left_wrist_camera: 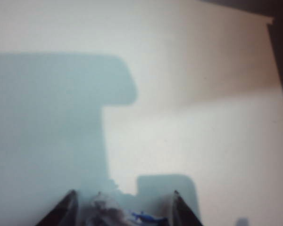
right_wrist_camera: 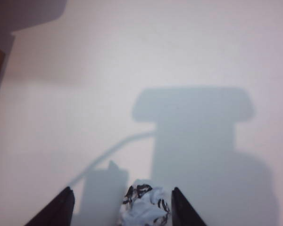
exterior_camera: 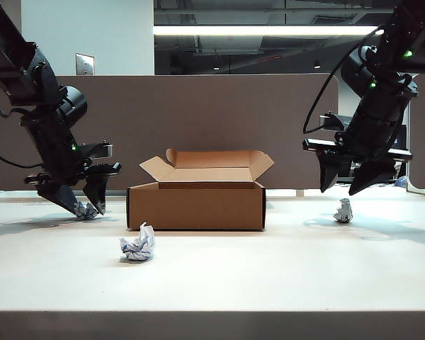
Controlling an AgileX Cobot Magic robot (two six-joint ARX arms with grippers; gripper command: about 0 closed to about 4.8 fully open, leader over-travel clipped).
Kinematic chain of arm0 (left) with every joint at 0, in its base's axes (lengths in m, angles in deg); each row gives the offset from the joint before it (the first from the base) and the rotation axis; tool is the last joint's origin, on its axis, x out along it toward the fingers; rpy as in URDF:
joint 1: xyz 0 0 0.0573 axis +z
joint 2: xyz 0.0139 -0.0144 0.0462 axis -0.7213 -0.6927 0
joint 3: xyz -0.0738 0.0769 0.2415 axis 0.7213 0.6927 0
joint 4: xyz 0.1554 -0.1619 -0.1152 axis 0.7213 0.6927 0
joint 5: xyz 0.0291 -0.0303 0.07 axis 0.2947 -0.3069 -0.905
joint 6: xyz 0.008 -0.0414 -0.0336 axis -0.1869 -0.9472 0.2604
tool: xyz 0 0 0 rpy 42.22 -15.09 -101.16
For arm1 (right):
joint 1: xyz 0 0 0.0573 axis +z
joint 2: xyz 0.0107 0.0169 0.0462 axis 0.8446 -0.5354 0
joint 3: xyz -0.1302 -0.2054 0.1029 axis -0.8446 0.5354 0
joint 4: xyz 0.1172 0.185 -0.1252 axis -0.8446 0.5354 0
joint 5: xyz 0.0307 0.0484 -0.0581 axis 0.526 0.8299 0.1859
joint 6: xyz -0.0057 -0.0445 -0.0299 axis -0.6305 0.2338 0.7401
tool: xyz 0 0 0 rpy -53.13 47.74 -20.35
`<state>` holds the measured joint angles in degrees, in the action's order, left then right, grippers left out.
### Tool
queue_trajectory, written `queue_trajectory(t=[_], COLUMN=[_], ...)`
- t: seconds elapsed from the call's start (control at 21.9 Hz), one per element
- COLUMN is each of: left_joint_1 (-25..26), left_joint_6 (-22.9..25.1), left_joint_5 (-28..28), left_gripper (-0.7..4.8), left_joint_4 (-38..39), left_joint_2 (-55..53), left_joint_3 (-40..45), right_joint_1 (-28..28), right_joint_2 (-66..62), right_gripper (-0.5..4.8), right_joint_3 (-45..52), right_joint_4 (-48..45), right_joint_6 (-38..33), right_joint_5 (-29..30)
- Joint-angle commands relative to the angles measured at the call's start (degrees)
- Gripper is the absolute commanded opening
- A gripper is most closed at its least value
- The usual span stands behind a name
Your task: Pick up all the paper balls on the table and put them in the paper box.
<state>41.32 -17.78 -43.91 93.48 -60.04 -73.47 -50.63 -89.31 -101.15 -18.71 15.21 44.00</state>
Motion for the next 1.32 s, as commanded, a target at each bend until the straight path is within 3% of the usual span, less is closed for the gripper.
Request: queue_trajectory(t=[0.05, 0.73, 0.82, 0.91, 1.0, 1.14, 1.32], left_joint_1=[0.1, 0.2, 0.2, 0.2, 0.2, 0.2, 0.2], left_joint_6=[0.0, -1.1, -1.1, -1.0, -1.0, -1.0, -1.0], left_joint_5=[-0.2, -0.6, -0.6, -0.6, -0.6, -0.6, -0.6], left_gripper=[2.46, 2.46, 2.46, 2.44, 2.06, 0.95, 0.45], left_joint_4=[0.2, 2.3, 2.3, 2.4, 2.4, 2.3, 2.3], left_joint_2=[0.1, -0.2, -0.2, -0.2, -0.2, -0.2, -0.2], left_joint_3=[-0.3, -0.3, -0.3, -0.4, -0.4, -0.4, -0.4], right_joint_1=[-0.4, -0.4, -0.4, -0.4, -0.4, -0.4, -0.4], right_joint_2=[-1.2, -5.0, -5.7, -6.3, -6.3, -6.3, -6.3], right_gripper=[2.84, 2.8, 2.62, 2.01, 1.43, 0.44, 0.37], right_joint_3=[-2.0, -3.9, -4.0, -4.0, -4.0, -4.0, -4.0], right_joint_4=[1.7, 7.6, 8.1, 8.3, 8.1, 8.0, 7.7], right_joint_6=[-0.4, -0.2, -0.2, -0.2, -0.2, 0.2, 1.2], right_joint_5=[2.7, 1.0, 1.2, 1.1, 1.1, 1.1, 1.1])
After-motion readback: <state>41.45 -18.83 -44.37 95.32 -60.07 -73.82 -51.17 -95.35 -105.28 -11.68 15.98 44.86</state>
